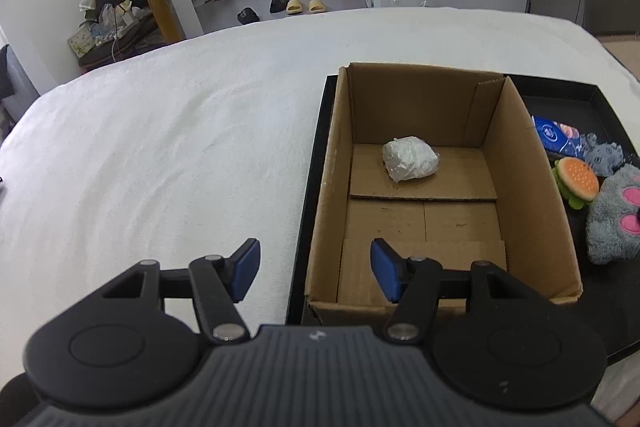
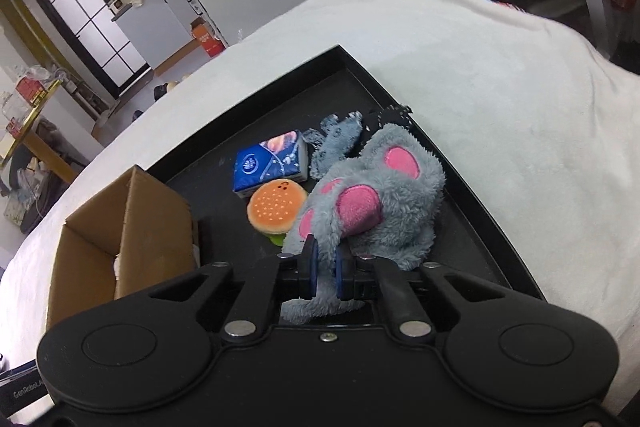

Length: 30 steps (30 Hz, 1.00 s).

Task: Organize soft objects
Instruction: 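Lift the grey plush mouse with the right gripper and drop it into the box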

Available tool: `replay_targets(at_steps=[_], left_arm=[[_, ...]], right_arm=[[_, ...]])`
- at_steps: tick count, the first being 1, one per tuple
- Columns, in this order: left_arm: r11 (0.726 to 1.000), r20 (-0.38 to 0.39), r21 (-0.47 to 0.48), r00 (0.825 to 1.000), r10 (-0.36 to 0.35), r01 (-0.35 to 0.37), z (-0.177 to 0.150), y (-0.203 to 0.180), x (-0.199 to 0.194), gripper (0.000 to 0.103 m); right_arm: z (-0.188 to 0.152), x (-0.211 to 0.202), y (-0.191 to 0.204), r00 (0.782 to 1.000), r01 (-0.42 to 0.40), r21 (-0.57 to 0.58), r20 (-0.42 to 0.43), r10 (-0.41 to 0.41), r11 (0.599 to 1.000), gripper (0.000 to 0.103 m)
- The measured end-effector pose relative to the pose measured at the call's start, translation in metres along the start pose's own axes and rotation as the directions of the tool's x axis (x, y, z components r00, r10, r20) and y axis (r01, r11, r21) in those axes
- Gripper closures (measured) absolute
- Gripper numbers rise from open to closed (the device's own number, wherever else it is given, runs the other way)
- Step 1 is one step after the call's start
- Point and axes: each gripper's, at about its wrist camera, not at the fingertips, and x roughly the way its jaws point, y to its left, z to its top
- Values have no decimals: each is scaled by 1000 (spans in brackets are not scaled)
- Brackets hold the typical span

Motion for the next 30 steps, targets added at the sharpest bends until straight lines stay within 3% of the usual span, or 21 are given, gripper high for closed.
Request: replay_targets(at_steps=[7, 14, 23, 30], left_arm=[[998, 10, -45, 999, -41, 42, -2, 10, 0, 44], [996, 34, -66, 997, -63, 65, -4, 14, -2, 44], [990, 55, -99, 994, -98, 103, -6, 23, -2, 44], [979, 87, -127, 985, -149, 160, -7, 31, -5, 45]], right_arm=[[8, -24, 22, 997, -20, -101, 73, 28, 995, 95], [13, -36, 50, 995, -44, -262, 72, 65, 964, 95], [22, -50, 87, 992, -65, -459, 63, 105, 886, 95], [28, -62, 111, 991, -96, -610, 15, 132, 786, 95]])
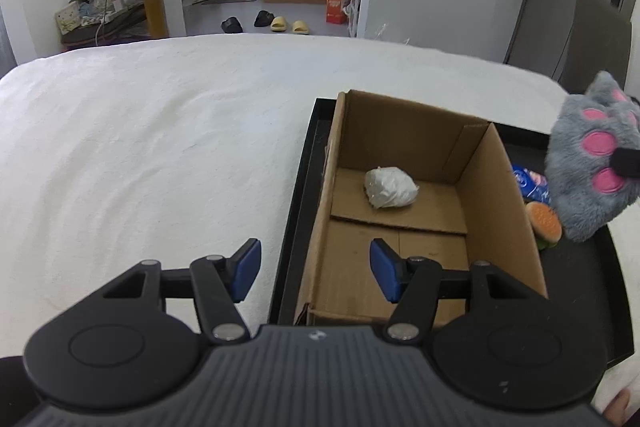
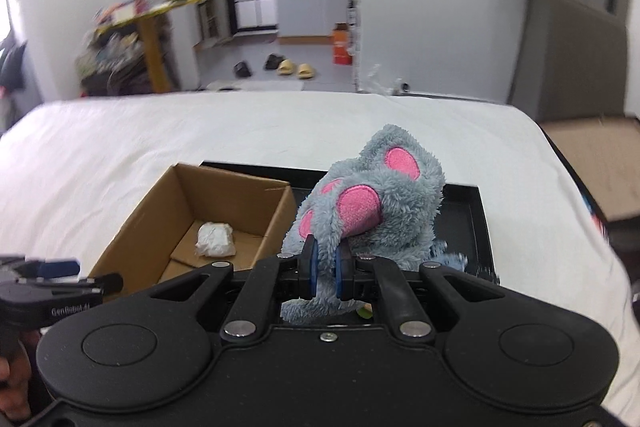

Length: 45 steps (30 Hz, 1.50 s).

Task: Organize soft objects
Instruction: 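Lift the grey plush mouse with the right gripper and drop it into the box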

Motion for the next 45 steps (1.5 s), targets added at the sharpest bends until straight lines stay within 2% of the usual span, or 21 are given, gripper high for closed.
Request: replay_targets(at_steps=[5, 9, 13, 23, 28, 31, 35, 45], left_arm=[[1000, -6, -20, 1000, -15, 15, 0, 4, 1, 47], [999, -14, -34, 1000, -22, 21, 1, 7, 4, 49], [999, -33, -46, 999, -12, 10, 3, 7, 7, 59], [997, -69, -58, 996, -63, 59, 0, 11, 10, 84], [995, -71, -64, 994, -77, 73, -1, 13, 10, 86], [994, -77, -72, 993, -85, 80, 0, 14, 11, 86], [993, -74, -77, 993, -93, 87, 1, 16, 12, 86], [989, -79, -102, 991, -111, 103, 0, 23, 18, 86]], right_arm=[[18, -4, 12, 998, -50, -128, -34, 46, 991, 95], [28, -4, 29, 994, -92, -231, -72, 77, 969, 95], [36, -4, 48, 988, -138, -312, -107, 110, 940, 95], [46, 11, 73, 970, -229, -425, -178, 168, 876, 94], [45, 20, 79, 950, -296, -448, -232, 210, 844, 94], [42, 29, 86, 927, -352, -450, -287, 240, 821, 94], [36, 40, 97, 902, -405, -494, -352, 249, 769, 94], [27, 57, 110, 843, -515, -536, -457, 283, 669, 94]])
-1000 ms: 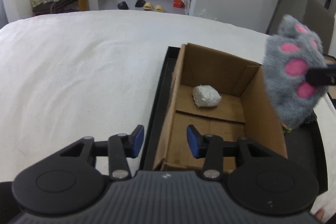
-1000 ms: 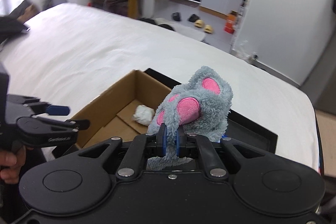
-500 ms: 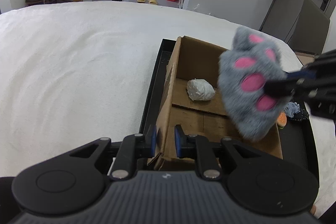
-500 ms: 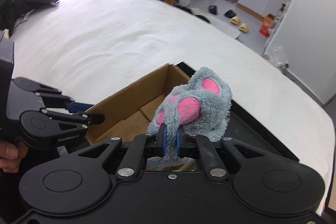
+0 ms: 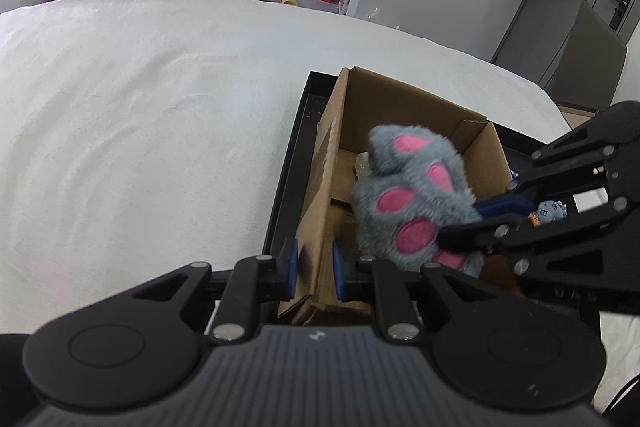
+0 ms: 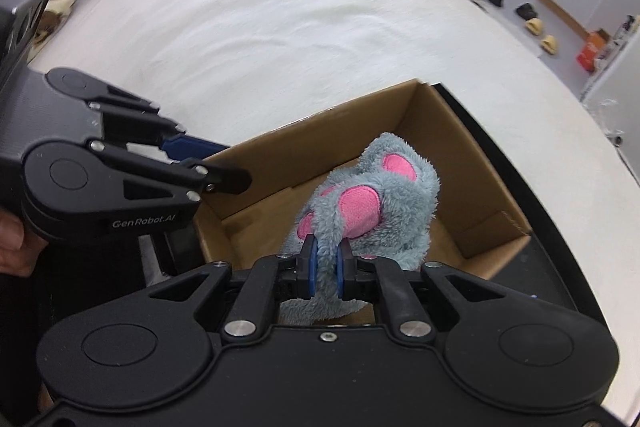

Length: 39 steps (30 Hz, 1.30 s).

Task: Organize soft objects
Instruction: 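Lift the grey plush mouse with the right gripper and drop it into the box, then move the right gripper to the burger plush and grasp it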

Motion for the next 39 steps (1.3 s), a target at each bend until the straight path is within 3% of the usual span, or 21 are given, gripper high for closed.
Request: replay_targets(at_steps=[10, 15, 20, 25, 28, 32, 39], left_arm=[[1000, -12, 19, 1000, 24, -24, 0, -5, 4, 86], [998, -54, 33, 997, 64, -62, 4, -12, 7, 82], [994, -62, 69, 994, 95, -90, 9, -19, 2, 77], [993, -47, 72, 994, 98, -95, 10, -20, -9, 63], [992, -24, 77, 994, 106, -104, 13, -21, -16, 54], [990, -12, 85, 993, 117, -115, 15, -22, -20, 52], [985, 1, 102, 990, 138, -137, 16, -29, -24, 51]], right_arm=[[-13, 9, 0, 997, -67, 72, 36, 65, 995, 92], [-17, 6, 2, 997, -64, 143, 60, 56, 988, 75], [-15, -7, 1, 998, -47, 165, 55, 38, 985, 73], [-13, -18, -6, 998, -11, 207, 70, -3, 978, 70], [-17, -29, -9, 994, 12, 257, 98, -38, 966, 59], [-28, -42, -14, 983, 44, 341, 151, -101, 939, 45], [-62, -63, -37, 941, 71, 505, 252, -226, 860, 35]])
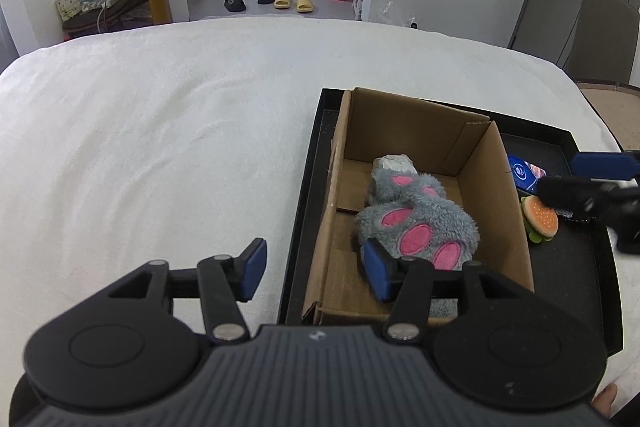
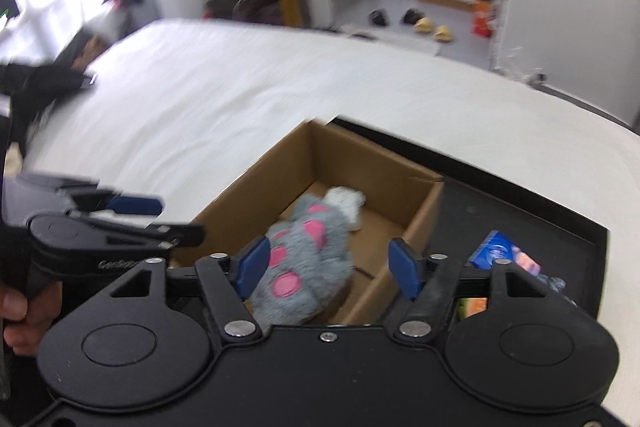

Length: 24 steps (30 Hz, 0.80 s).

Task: Organize soft objects
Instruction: 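Move the right gripper to the burger plush and grasp it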

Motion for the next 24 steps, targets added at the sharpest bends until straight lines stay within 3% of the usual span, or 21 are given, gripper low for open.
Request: replay_targets(at_steps=[6, 13, 17, 21, 24], left_arm=[[1000, 1, 16, 1000, 24, -24, 1, -12, -3, 50], [997, 0, 38, 998, 65, -65, 7, -27, -7, 50], [995, 19, 67, 997, 74, -75, 8, -36, -9, 49], [994, 9, 70, 997, 82, -83, 7, -39, -4, 48], [993, -11, 68, 995, 98, -97, 8, -38, 2, 47]], right_arm=[[-20, -14, -38, 991, 100, 147, 72, -111, 984, 36], [-56, -10, -70, 975, 180, 311, 67, -210, 933, 36], [-78, 1, -91, 968, 230, 397, 1, -251, 889, 36], [-95, 10, -110, 978, 200, 507, -48, -204, 838, 34], [-99, 23, -117, 981, 191, 529, -66, -185, 827, 28]])
